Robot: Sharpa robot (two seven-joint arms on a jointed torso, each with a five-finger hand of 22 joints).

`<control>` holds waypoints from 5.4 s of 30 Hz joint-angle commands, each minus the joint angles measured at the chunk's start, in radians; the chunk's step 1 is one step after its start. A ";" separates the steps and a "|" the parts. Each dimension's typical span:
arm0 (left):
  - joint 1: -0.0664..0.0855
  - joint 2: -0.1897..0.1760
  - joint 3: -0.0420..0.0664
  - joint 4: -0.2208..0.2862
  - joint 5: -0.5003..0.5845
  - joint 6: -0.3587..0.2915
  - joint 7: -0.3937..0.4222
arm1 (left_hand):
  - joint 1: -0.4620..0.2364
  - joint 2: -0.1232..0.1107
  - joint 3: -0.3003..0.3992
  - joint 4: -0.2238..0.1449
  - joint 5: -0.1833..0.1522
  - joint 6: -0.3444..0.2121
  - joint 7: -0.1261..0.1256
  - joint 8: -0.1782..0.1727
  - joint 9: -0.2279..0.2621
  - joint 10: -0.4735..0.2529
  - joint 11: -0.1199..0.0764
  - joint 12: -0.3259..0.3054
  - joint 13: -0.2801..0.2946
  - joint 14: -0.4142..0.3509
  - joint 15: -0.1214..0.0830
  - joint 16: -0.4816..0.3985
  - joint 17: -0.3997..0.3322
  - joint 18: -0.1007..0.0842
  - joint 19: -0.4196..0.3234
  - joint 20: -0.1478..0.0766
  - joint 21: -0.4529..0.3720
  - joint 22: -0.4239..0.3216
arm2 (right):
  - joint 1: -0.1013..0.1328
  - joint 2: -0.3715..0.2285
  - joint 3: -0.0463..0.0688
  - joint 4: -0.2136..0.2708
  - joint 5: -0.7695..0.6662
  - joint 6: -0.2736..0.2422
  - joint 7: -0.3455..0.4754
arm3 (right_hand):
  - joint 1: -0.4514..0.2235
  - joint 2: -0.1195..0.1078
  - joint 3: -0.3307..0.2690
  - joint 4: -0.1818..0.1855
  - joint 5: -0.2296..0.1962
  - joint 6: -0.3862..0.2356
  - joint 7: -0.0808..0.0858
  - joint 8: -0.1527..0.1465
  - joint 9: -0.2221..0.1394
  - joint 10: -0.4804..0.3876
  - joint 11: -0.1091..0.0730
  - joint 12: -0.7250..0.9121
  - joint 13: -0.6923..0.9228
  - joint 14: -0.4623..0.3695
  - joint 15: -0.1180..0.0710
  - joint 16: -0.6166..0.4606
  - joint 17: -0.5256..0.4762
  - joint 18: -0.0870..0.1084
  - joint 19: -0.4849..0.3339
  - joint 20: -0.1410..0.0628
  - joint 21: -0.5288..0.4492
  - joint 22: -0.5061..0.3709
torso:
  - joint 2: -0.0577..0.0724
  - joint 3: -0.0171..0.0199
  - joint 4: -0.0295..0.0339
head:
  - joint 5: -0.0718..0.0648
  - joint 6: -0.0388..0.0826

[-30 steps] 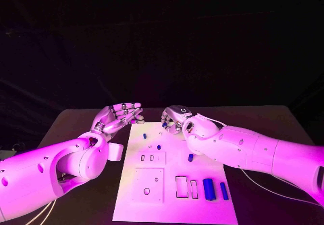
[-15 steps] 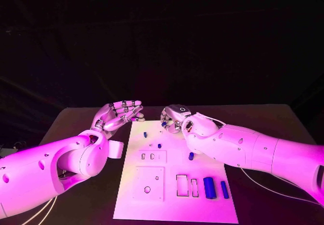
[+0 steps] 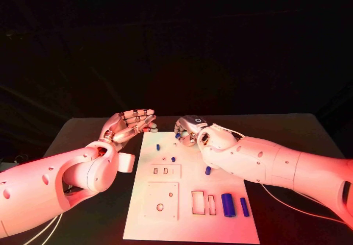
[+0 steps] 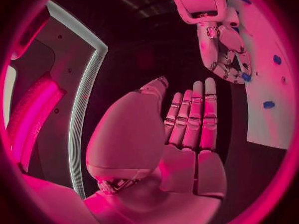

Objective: Assemble the parts on the task board

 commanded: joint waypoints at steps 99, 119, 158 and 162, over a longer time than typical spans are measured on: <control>0.007 -0.023 0.001 -0.018 0.014 0.017 0.004 | 0.006 -0.001 0.010 0.000 -0.004 -0.012 0.024 -0.008 0.001 -0.008 0.005 -0.011 -0.001 -0.015 0.001 -0.013 0.008 -0.002 -0.017 0.001 0.013 0.007 | 0.040 -0.306 0.025 0.187 0.257 0.198 -0.107 | 0.101 -0.023 -0.378 0.232 0.000 -0.118 0.008 -0.035 0.076 0.234 -0.009 1.278 1.176 0.093 0.004 0.258 0.418 -0.034 0.115 0.004 0.100 0.193 | -0.017 0.0072 -0.0403 | -0.010 0.001; 0.007 -0.022 0.001 -0.020 0.014 0.019 0.002 | 0.006 -0.002 0.011 -0.001 -0.004 -0.012 0.024 -0.008 0.002 -0.008 0.005 -0.013 -0.001 -0.017 0.001 -0.015 0.010 -0.002 -0.021 0.001 0.015 0.009 | 0.031 -0.294 0.022 0.183 0.188 0.181 -0.102 | 0.161 -0.007 -0.299 0.202 0.001 -0.017 -0.026 0.043 0.110 0.264 -0.039 1.318 1.220 0.095 -0.020 0.263 0.431 -0.039 0.129 -0.016 0.117 0.217 | -0.018 0.0053 -0.0395 | -0.007 -0.004; 0.007 -0.013 0.001 -0.016 0.014 0.023 -0.008 | 0.006 -0.001 0.012 -0.001 -0.004 -0.013 0.024 -0.008 0.002 -0.009 0.005 -0.014 -0.001 -0.018 0.001 -0.017 0.013 -0.002 -0.024 0.002 0.018 0.011 | -0.002 -0.117 0.022 0.282 -0.015 0.001 -0.093 | 0.151 -0.016 -0.254 0.201 0.000 -0.006 -0.033 0.059 0.123 0.275 -0.046 1.328 1.232 0.097 -0.027 0.266 0.438 -0.044 0.140 -0.023 0.131 0.235 | -0.015 0.0062 -0.0394 | 0.009 0.001; 0.007 -0.012 0.001 -0.016 0.014 0.023 -0.009 | 0.006 -0.001 0.012 -0.001 -0.004 -0.013 0.024 -0.008 0.002 -0.009 0.005 -0.014 -0.001 -0.018 0.001 -0.017 0.013 -0.002 -0.024 0.002 0.018 0.011 | -0.015 -0.082 0.022 0.249 -0.010 -0.003 -0.087 | 0.149 -0.018 -0.251 0.201 0.000 -0.009 -0.033 0.058 0.123 0.275 -0.046 1.327 1.231 0.097 -0.027 0.266 0.438 -0.043 0.139 -0.023 0.130 0.234 | -0.015 0.0047 -0.0388 | 0.011 0.000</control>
